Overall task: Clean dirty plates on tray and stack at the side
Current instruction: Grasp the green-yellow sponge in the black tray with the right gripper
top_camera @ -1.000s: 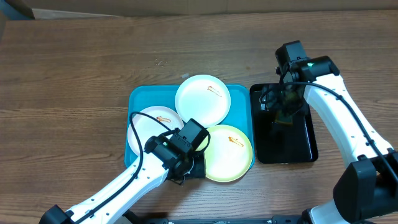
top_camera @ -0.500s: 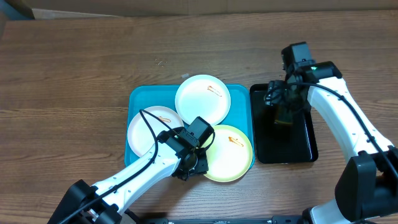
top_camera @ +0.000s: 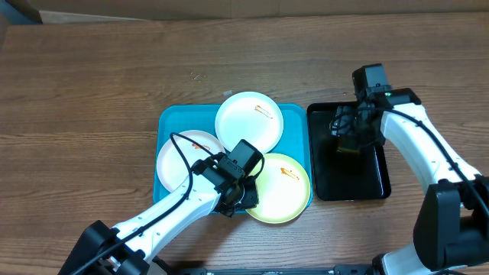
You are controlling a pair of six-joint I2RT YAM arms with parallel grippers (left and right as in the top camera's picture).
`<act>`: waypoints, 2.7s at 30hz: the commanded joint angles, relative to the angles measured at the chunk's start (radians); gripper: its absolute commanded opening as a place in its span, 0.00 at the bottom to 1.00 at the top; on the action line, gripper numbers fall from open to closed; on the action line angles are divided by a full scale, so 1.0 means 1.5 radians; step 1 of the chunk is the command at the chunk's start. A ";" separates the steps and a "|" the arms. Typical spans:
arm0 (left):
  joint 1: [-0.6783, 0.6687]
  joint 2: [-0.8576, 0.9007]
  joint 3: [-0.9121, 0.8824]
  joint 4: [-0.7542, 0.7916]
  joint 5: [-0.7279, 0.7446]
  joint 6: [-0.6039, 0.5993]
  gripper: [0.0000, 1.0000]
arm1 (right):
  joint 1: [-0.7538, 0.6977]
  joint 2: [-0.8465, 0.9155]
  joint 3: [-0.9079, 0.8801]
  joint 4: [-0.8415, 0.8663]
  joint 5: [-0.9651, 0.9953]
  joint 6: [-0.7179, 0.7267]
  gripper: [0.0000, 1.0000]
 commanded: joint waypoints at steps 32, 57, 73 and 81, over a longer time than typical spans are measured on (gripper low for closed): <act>0.004 0.010 -0.003 -0.010 0.034 -0.019 0.42 | 0.000 0.009 -0.163 0.114 -0.033 0.003 0.04; 0.004 0.010 -0.003 -0.012 0.034 -0.019 0.52 | 0.000 0.010 -0.112 0.012 -0.017 -0.032 0.73; 0.004 0.010 -0.003 -0.013 0.034 -0.019 0.52 | -0.014 0.010 -0.112 0.091 0.006 -0.032 0.77; 0.004 0.010 -0.003 -0.012 0.033 -0.019 0.52 | -0.014 0.011 -0.124 0.129 0.003 -0.032 0.56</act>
